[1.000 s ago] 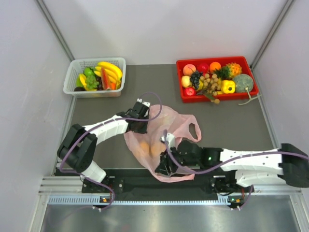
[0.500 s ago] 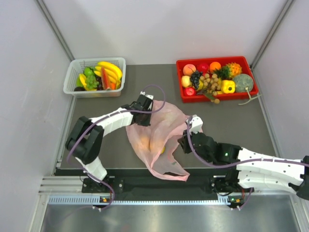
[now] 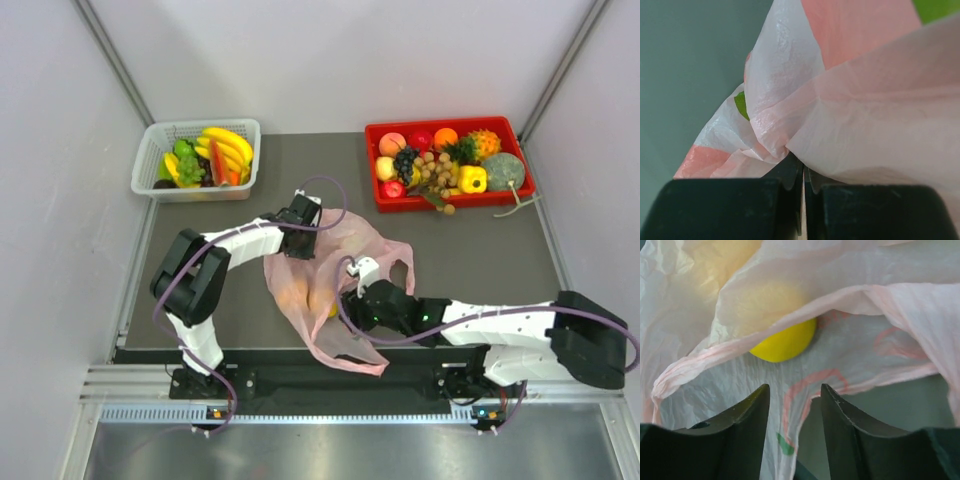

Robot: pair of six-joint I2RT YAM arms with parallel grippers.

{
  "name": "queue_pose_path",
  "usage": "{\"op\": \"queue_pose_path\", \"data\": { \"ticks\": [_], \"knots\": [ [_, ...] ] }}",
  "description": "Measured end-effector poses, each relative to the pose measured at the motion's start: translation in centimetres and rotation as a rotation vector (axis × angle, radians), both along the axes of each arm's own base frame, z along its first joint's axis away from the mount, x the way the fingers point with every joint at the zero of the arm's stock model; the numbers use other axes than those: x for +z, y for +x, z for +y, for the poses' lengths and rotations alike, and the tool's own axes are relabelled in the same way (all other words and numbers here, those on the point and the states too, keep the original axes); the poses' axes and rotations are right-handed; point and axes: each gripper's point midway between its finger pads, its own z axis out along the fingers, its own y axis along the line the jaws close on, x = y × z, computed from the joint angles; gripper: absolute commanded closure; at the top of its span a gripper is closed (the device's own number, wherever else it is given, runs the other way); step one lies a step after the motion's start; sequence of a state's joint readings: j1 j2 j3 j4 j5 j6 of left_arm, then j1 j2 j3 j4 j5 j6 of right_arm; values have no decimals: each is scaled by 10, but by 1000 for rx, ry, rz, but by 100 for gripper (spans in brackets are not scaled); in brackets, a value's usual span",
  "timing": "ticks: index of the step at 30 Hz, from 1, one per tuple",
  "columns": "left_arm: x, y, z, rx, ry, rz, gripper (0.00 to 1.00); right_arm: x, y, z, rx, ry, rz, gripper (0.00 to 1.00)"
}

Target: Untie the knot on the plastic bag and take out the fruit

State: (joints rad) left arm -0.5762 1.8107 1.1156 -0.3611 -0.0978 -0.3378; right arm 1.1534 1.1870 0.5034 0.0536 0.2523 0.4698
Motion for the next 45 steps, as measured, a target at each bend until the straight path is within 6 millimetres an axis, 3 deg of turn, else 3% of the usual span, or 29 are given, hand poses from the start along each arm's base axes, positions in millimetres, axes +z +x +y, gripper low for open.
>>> {"op": "queue_pose_path", "data": {
  "ticks": [8,11,14,19,26,29,32,36,38,39,41,45],
  "knots": [
    [0,1,-1,0,-19,-22,100,-31,-1,22,85,-52,25,23],
    [0,0,-1,1,-23,-26,100,-28,3,33,107,-53,3,15],
    [0,0,-2,0,-29,-29,100,-19,7,47,132,-49,-30,1],
    [0,1,-3,1,-42,-36,100,-8,16,68,159,-64,-90,0],
    [0,1,-7,2,-74,-41,100,-23,32,83,184,-152,-141,0],
    [0,1,-9,5,-89,-42,100,-32,37,89,187,-185,-145,7],
    [0,1,-11,1,-101,-42,100,-37,39,87,178,-200,-142,22],
    [0,0,-11,0,-105,-46,100,-35,39,79,160,-196,-137,64],
    [0,0,-11,0,-107,-49,100,-30,34,67,150,-187,-131,76],
    [0,0,-11,0,-107,-49,100,-25,30,60,147,-178,-129,88],
    [0,0,-11,0,-108,-49,100,-11,24,49,143,-142,-131,100],
    [0,-1,-10,0,-108,-49,100,41,1,31,183,-2,-133,100]
  ]
}}
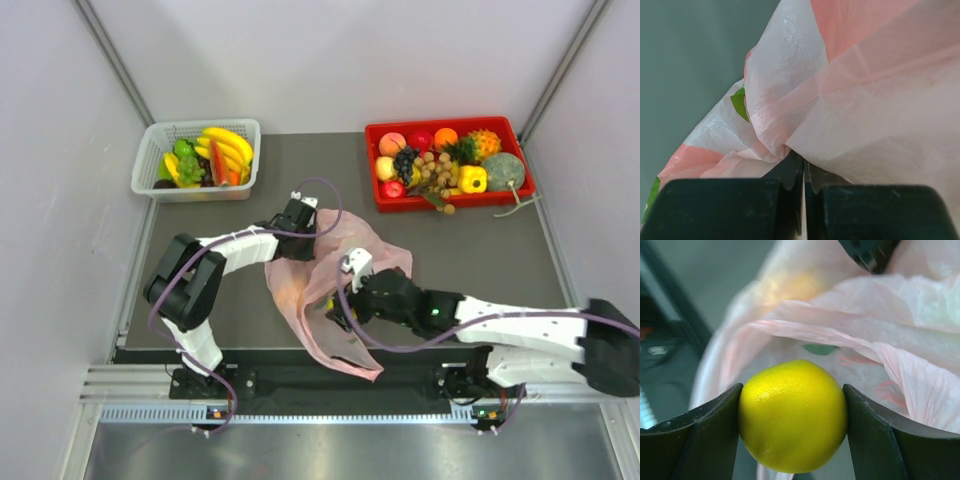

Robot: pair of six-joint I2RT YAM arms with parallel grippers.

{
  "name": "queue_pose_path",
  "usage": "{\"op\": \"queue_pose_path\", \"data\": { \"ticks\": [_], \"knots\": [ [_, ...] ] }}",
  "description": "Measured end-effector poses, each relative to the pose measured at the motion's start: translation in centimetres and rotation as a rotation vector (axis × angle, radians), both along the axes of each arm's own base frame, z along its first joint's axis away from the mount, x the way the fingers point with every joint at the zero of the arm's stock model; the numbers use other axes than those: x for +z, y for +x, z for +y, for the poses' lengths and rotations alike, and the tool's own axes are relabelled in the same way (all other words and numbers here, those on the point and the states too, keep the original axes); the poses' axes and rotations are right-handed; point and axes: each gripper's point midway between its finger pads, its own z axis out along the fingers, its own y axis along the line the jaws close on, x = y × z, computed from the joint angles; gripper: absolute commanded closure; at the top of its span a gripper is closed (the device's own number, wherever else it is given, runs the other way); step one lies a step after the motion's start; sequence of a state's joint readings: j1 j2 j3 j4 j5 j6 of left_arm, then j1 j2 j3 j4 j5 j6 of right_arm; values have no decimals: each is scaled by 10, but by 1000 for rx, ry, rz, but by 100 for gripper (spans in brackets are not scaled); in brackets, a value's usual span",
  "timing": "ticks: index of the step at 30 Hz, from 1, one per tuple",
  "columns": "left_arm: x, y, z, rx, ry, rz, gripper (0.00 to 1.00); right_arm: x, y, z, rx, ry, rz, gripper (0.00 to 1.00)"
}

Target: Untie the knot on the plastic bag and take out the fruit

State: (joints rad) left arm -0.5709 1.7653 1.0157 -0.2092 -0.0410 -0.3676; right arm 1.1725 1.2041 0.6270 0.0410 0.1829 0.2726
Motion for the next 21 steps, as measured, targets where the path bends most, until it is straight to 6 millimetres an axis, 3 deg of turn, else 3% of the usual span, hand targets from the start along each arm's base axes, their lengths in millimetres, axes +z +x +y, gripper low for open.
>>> {"op": "queue_pose_path", "data": {
  "ticks": [6,8,10,13,16,21],
  "knots": [
    [0,-3,2,0,3,5,100,92,-29,-34,97,225,-39,100],
    [1,-6,4,0,6,10,100,119,-22,-52,53,274,-96,100],
    [1,-8,4,-1,7,16,100,143,-1,-71,-37,289,-163,100],
    [1,-10,4,-6,5,25,100,169,51,-95,-221,240,-233,100],
    [1,-14,5,-10,3,39,100,177,115,-106,-390,146,-247,100],
    [3,-21,5,-24,-4,65,100,145,221,-120,-587,-10,-203,100]
  ]
}}
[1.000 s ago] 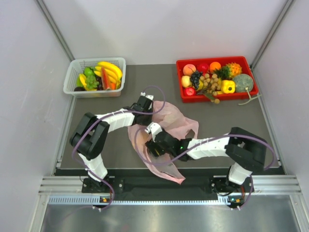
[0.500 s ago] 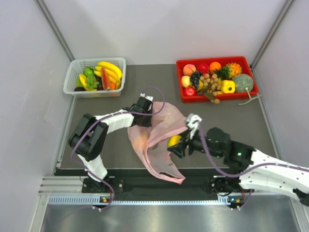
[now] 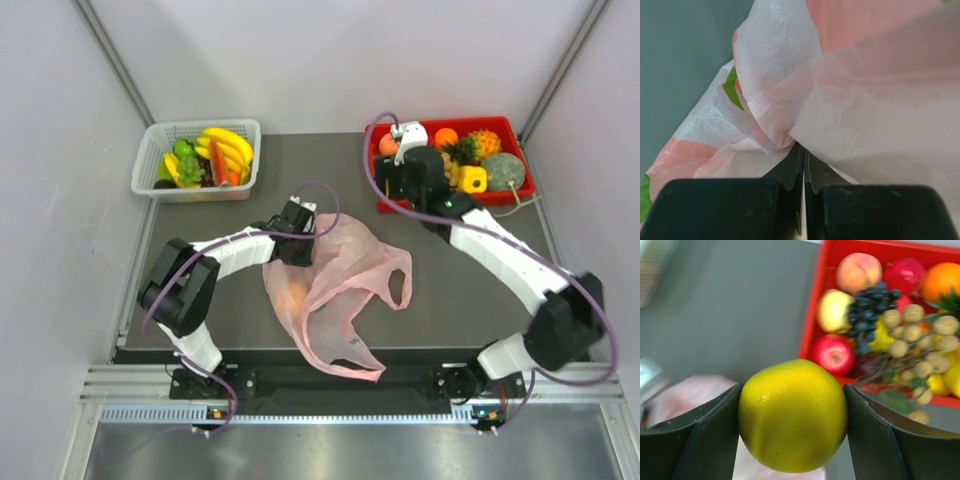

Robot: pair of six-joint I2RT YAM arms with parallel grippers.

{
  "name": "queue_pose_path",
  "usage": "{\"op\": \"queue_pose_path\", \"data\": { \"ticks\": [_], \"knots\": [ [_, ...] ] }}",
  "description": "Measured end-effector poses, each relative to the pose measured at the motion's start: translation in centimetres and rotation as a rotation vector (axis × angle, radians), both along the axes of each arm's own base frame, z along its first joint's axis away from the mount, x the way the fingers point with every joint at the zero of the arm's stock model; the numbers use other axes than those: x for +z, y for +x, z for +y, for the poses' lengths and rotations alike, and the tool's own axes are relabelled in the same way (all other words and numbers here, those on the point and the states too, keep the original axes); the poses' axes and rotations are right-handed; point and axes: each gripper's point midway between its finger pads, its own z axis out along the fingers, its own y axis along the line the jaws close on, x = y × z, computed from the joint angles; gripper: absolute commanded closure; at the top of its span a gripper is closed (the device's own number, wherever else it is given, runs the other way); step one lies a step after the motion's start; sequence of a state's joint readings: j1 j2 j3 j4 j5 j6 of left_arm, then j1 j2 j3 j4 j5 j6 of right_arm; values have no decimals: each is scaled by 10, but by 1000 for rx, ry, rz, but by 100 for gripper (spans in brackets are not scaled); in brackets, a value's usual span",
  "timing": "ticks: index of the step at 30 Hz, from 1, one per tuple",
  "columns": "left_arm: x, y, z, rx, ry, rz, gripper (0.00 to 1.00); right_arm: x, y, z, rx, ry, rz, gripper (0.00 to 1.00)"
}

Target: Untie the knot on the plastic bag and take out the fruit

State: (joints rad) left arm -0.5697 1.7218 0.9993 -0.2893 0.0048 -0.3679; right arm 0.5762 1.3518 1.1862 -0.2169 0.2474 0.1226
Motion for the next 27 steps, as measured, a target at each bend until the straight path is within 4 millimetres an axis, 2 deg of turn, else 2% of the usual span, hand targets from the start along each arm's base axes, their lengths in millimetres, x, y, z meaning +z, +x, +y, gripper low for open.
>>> {"op": "queue_pose_path", "data": {
  "ticks": [5,10,15,18,21,22,23,27],
  "knots": [
    [9,-5,-2,-13,-21,5,100,-26,93,-30,-179,-38,32,100],
    [16,-9,-5,-28,-49,4,100,-23,173,-56,-305,-52,-18,99],
    [14,-16,-5,-40,-61,23,100,-25,238,-80,-401,-80,-48,82],
    [13,-19,-5,-44,-64,28,100,-43,256,-100,-440,-103,-26,73],
    [13,-19,-6,-45,-66,30,100,-68,262,-121,-467,-138,25,64],
    [13,-19,-6,-45,-67,30,100,-76,263,-126,-471,-149,43,58],
    [13,-19,-6,-46,-67,30,100,-81,264,-130,-474,-156,54,43],
    [13,-19,-6,-46,-66,31,100,-99,265,-140,-467,-178,99,26]
  ]
}}
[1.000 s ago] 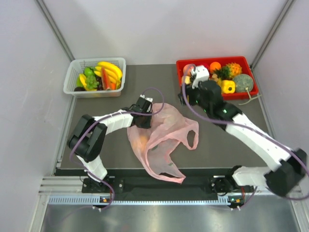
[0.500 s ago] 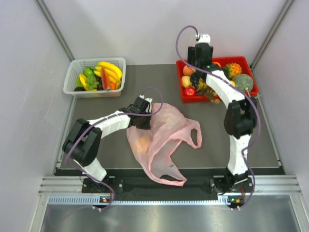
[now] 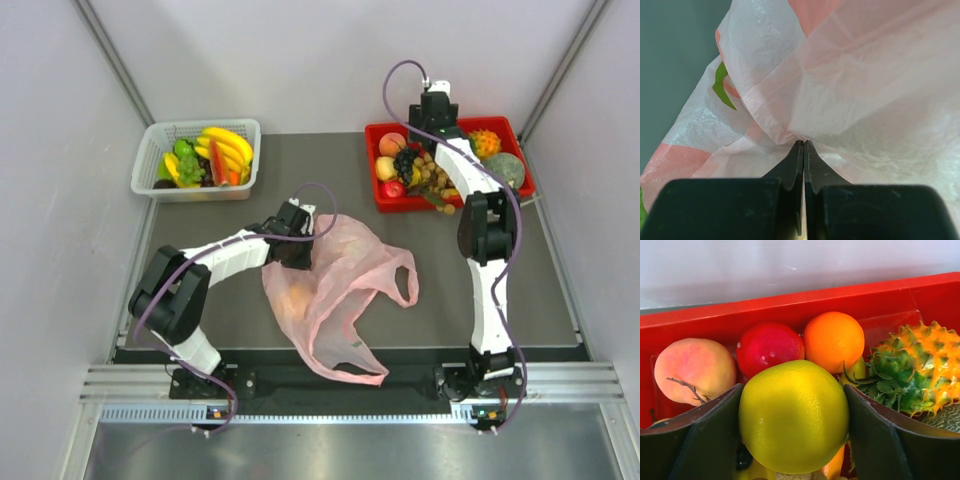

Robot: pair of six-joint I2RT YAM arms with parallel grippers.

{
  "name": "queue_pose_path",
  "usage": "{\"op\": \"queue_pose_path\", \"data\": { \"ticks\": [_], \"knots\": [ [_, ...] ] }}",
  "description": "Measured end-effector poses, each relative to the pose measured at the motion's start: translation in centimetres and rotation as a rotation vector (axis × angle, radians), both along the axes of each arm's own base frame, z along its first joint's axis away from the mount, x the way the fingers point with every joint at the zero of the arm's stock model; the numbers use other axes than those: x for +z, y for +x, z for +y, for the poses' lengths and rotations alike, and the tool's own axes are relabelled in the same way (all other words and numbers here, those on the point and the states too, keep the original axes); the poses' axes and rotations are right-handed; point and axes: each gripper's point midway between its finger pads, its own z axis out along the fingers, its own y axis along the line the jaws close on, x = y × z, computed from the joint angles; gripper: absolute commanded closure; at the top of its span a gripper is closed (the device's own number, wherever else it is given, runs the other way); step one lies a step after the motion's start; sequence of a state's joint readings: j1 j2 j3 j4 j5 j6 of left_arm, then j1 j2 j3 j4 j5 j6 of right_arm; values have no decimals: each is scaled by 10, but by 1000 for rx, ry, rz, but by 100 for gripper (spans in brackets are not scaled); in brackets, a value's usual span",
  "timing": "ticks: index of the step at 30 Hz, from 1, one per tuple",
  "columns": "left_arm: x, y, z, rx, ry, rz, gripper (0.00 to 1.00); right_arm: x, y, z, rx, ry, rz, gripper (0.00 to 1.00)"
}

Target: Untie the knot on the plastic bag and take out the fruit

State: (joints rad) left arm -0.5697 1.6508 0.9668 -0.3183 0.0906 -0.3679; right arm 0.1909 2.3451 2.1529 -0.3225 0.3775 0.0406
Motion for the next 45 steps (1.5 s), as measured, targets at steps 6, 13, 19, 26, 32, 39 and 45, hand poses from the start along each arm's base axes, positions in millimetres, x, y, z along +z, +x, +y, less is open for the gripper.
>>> {"op": "queue_pose_path", "data": {
  "ticks": [6,13,19,26,32,39,45],
  "knots": [
    [14,1,-4,-10,-22,-7,100,0,-1,6,52,11,13,0],
    [59,3,-15,-39,-100,-66,100,59,-22,6,64,43,-50,0],
    [96,-4,-24,-86,-171,-94,100,129,-103,10,108,140,-116,0],
    [156,-20,-37,-147,-261,-160,100,155,-259,42,330,309,-184,0],
    [210,-23,-39,-161,-325,-256,100,140,-360,89,588,401,-136,0],
    [223,-23,-32,-123,-319,-281,100,91,-459,126,846,484,26,0],
    [184,-22,-25,-93,-263,-239,100,44,-513,141,971,520,196,0]
  ]
}}
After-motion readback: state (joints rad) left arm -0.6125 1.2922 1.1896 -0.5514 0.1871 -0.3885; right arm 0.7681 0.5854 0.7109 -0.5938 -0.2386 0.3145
